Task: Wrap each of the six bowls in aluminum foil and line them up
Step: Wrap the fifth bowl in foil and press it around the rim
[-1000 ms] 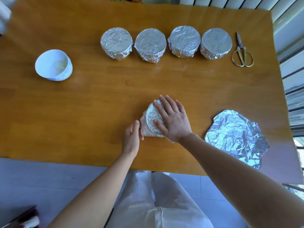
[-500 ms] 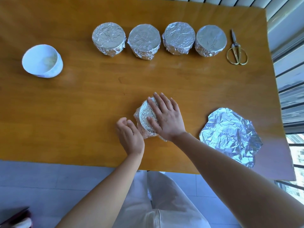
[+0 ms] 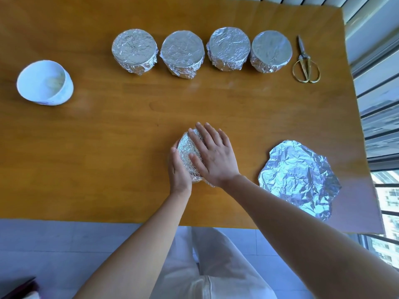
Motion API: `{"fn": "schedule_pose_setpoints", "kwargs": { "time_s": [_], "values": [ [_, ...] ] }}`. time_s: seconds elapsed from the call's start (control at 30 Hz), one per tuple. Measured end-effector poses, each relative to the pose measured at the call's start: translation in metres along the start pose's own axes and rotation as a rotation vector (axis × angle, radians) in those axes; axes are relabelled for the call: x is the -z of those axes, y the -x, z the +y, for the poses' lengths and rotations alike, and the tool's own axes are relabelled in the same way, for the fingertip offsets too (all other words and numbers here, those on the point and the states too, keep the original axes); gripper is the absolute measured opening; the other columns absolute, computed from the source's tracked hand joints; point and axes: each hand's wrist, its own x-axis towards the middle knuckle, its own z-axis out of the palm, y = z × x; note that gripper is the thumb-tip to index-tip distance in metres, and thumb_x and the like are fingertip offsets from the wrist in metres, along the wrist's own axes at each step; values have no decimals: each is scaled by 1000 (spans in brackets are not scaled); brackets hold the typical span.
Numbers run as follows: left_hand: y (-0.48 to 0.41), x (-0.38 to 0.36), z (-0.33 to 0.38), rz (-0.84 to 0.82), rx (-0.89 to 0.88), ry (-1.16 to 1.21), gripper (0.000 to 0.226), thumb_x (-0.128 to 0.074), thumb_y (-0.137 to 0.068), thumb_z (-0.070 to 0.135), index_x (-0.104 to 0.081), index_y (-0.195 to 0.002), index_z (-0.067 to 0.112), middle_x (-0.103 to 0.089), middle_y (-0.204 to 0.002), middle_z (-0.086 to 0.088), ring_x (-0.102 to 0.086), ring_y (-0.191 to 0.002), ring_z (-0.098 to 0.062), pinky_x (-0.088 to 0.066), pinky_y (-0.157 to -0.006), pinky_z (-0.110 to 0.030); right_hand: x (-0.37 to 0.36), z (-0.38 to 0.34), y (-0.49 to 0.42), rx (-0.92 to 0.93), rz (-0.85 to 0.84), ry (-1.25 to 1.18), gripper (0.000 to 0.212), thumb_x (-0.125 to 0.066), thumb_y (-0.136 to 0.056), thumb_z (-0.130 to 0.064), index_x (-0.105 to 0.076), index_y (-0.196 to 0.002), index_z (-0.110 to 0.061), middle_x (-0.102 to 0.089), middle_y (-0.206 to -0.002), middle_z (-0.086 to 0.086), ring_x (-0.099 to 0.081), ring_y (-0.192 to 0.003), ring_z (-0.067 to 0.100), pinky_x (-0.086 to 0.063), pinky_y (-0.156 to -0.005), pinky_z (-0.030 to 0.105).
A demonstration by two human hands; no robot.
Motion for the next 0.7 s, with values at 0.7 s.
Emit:
{"fn": "schedule_pose_setpoints", "kwargs": {
  "time_s": [0.7],
  "values": [
    [-15,22,47,-215,-665,-933,68,-22,-97,51,-37,-149,12,-33,-157,-3,-27,-145,-16,-19,-119,-34,10,3,0,17,51,-302,65,-23,-101,-48,-8,-158,-19,-13,-165,-1,-5,-153,19,-8,-122,53]
  ]
}}
